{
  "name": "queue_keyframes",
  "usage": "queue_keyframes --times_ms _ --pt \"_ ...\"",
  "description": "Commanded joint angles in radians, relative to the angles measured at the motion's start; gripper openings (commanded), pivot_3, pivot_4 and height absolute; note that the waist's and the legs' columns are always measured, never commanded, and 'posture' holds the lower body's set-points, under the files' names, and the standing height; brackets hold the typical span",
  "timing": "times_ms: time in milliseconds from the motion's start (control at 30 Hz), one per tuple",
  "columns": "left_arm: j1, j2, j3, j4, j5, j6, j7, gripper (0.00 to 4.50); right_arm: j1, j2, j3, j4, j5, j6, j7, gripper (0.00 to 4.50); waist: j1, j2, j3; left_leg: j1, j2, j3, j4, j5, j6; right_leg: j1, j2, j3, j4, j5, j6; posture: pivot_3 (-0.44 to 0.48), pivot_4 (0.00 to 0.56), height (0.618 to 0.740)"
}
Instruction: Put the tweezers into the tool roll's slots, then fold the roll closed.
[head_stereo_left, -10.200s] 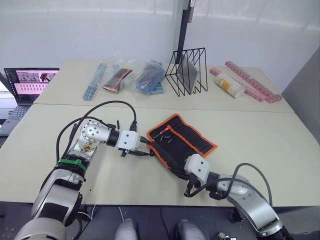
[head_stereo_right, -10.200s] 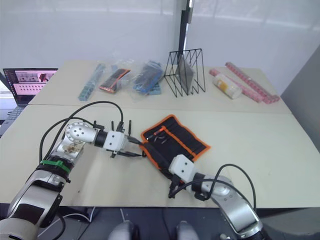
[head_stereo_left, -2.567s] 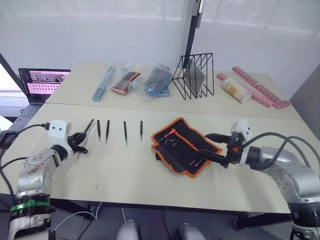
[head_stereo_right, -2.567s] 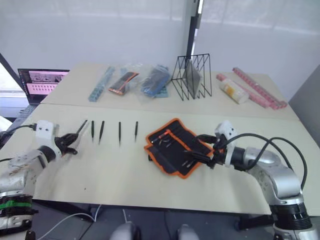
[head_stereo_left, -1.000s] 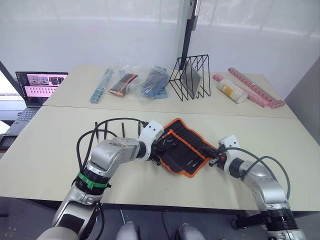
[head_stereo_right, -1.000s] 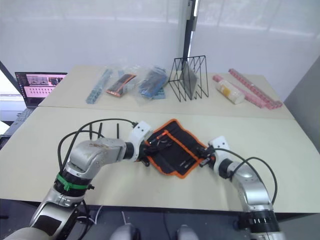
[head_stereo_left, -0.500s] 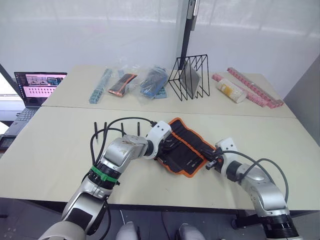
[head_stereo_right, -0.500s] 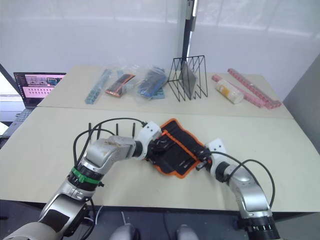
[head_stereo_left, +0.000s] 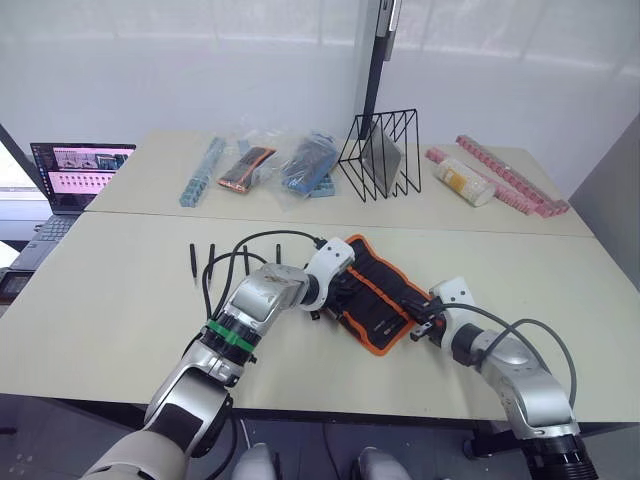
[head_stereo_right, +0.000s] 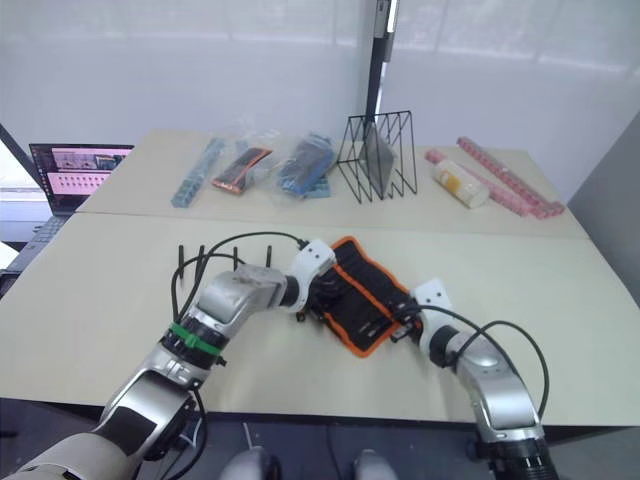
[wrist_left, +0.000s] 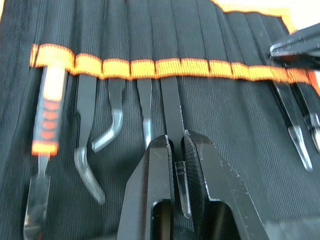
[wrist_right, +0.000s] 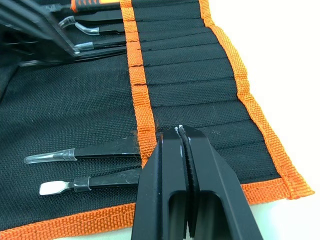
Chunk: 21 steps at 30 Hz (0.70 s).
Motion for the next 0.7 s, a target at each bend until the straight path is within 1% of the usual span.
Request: queue_keyframes --times_ms 33,233,500,700 --pt "-0.042 -0.018 -0.009 0.073 0.049 -0.077 -0.018 0.0 0.044 0.012 0.083 0.038 -0.023 0.069 0.006 0.07 -0.001 0.0 0.0 0.0 0.0 0.0 0.0 0.0 0.0 0.0 0.0 0.0 0.0 0.0 0.0 0.0 0.15 0.687" --pt "-0.084 -0.053 -0.009 0.201 0.096 -0.166 -0.047 0.0 0.055 0.016 0.096 0.024 -0.03 0.08 -0.008 0.07 -0.001 -0.001 0.0 0.0 0.0 0.0 0.0 0.0 0.0 0.001 0.0 0.0 0.0 0.0 0.0 0.0 0.15 0.687" --pt "-0.147 -0.112 0.011 0.4 0.147 -0.293 -0.054 0.0 0.065 0.024 0.098 0.006 -0.035 0.093 -0.017 0.07 0.001 -0.001 -0.002 0.0 0.0 -0.001 0.0 0.0 0.0 0.001 0.0 0.0 -0.001 0.0 0.0 0.0 0.15 0.687" --pt "-0.152 -0.119 0.017 0.444 0.176 -0.337 -0.072 0.0 0.061 0.029 0.096 0.011 -0.038 0.095 -0.02 0.07 0.001 -0.004 -0.005 0.0 0.0 -0.001 0.001 0.0 0.0 0.002 0.0 0.0 -0.001 0.0 0.0 0.0 0.15 0.687"
